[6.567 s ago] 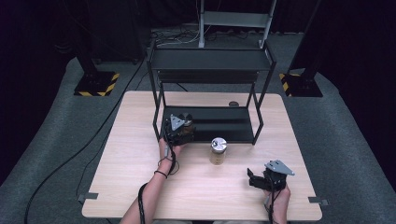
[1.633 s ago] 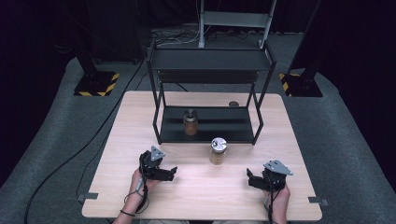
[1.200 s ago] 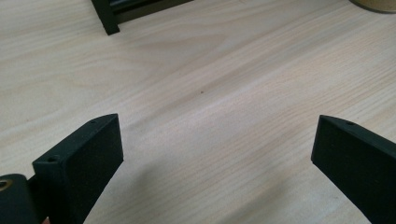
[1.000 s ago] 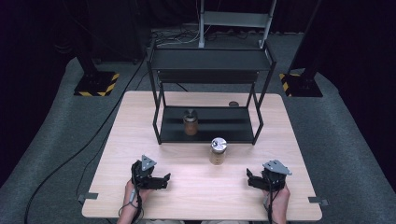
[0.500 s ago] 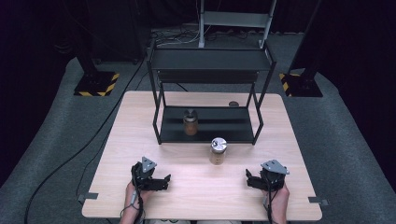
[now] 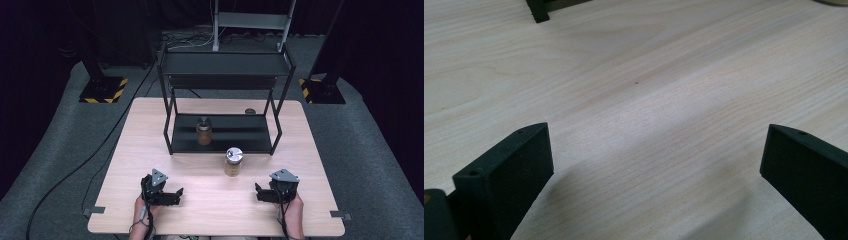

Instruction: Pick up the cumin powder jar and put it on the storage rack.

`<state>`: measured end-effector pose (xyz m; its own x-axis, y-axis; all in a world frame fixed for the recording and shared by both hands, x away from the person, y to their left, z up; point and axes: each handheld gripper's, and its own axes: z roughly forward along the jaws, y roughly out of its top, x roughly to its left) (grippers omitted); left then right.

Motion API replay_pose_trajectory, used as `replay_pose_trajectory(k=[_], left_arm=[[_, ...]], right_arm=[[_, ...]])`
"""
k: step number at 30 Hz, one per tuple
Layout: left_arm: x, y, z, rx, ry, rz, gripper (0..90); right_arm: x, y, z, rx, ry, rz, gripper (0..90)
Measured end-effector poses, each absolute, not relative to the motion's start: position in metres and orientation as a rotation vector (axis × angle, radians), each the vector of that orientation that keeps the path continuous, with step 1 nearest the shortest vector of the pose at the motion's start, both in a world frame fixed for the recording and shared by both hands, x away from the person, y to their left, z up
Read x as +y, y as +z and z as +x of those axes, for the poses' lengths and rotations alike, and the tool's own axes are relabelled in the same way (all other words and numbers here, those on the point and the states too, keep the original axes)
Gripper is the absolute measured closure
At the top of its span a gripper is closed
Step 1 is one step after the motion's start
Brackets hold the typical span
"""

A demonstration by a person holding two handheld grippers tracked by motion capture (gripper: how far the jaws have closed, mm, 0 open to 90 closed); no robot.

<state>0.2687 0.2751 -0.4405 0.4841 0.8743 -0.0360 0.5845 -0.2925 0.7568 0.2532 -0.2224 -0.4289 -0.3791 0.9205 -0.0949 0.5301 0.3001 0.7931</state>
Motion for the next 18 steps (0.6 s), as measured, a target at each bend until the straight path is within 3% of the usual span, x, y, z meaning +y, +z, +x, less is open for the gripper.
replay_pose_trajectory(k=[18], left_arm=[[0.275, -0.438, 0.277, 1.194, 0.468, 2.045, 0.5]], right_arm=[[-0.195, -0.411, 0.268, 2.085, 1.102, 1.113, 0.0]])
